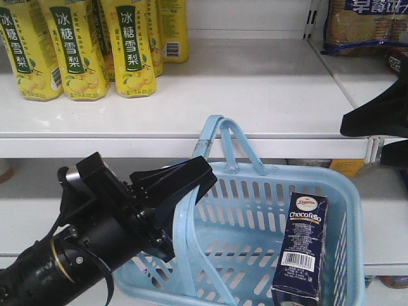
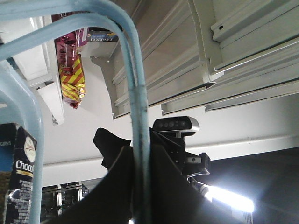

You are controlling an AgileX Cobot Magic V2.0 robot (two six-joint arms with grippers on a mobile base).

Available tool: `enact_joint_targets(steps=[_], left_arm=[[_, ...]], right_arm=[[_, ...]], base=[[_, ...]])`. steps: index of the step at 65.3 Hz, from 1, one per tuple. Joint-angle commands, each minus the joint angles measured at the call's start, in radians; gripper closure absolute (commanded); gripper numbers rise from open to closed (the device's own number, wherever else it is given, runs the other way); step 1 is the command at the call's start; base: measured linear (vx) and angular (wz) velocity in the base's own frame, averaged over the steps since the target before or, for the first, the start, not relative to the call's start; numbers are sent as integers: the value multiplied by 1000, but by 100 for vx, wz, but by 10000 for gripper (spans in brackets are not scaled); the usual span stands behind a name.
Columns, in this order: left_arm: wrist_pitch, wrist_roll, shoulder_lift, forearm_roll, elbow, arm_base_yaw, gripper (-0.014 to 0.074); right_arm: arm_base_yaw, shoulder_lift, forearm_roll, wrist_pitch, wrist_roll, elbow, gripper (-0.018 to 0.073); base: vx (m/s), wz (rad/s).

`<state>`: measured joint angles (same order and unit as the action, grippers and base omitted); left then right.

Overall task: Left arm holds basket, right arm returns cookies
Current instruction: 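Lower the open right gripper into the basket over the cookie box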

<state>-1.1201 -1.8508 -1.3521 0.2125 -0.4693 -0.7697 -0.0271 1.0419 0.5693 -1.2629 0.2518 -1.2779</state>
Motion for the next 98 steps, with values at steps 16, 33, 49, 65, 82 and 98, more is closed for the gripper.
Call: enact_joint_targets(steps=[16,33,49,65,82,98], left_arm=[[-95,41,31,-152,-33,14,596],[-95,41,31,-152,-33,14,596],[-95,41,31,-152,-33,14,596],[-95,41,31,-152,-33,14,596],[-95,41,31,-152,-33,14,596],[-95,41,31,-152,-33,14,596]], right_arm=[[-304,30,-178,-3,90,-29,80],[-492,101,-212,-19,209,-29,80],[-524,107,-283,-19,306,-29,80],[-523,62,-300,-19,388,-30,80],[-523,57,-302,-19,407,-30,80],[-523,57,-314,-20,407,-29,80]], base=[[0,0],[0,0],[0,0],[0,0],[0,0],[0,0]])
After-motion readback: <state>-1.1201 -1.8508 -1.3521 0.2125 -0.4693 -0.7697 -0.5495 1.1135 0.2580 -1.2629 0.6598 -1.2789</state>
